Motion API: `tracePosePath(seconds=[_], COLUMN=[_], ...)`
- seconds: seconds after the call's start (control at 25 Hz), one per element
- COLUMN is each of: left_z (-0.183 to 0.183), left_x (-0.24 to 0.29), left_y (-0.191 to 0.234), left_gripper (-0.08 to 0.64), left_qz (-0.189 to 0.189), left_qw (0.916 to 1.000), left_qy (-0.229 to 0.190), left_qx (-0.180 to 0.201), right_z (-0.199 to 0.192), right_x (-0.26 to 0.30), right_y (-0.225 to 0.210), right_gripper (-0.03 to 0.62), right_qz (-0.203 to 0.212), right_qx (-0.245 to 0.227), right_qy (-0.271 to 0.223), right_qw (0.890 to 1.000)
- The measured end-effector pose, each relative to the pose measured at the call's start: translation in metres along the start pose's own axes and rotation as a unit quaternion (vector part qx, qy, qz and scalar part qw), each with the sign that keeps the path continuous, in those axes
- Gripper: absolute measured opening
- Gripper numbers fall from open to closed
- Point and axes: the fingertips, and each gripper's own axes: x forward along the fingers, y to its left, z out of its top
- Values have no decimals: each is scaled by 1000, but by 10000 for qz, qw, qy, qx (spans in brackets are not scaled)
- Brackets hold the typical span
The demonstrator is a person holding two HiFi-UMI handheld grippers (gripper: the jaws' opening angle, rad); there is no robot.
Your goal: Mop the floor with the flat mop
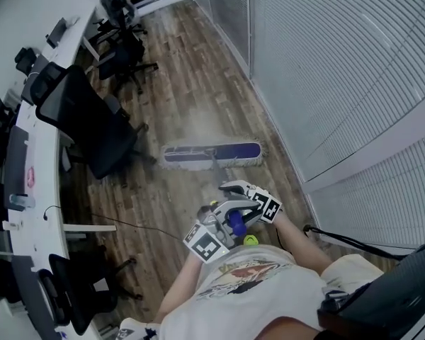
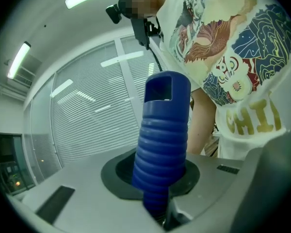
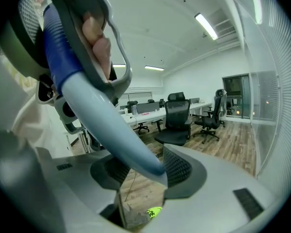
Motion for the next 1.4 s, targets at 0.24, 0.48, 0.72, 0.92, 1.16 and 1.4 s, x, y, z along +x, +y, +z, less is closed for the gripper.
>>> tracePosePath(seconds=[0.24, 0.48, 0.72, 0.92, 1.16, 1.4], left_z=[17, 20, 8, -7, -30, -56], left_x=[27, 29, 7, -18, -47, -83], left_y=[-48, -78, -106, -96, -25, 61], left_gripper=[38, 38, 32, 34, 34, 34], left_qz=[-66, -125, -113, -199, -63, 2], left_qw=[10000, 9999, 9996, 9993, 9992, 9991], left_qy=[-17, -21, 14, -28, -194, -333], left_qx=[-10, 66, 252, 328, 335, 255], right_z=[-19, -33, -53, -43, -23, 13], right_x=[-39, -49, -31, -1, 49, 107], right_y=[34, 57, 80, 75, 21, -43], right_gripper=[184, 184, 183, 183, 184, 184], right_qz=[-3, -55, 102, 207, 201, 135], right_qx=[82, -7, -543, -711, -649, -459], right_qy=[-85, -68, 227, 249, 355, 361], right_qw=[9999, 10000, 9982, 9969, 9971, 9982])
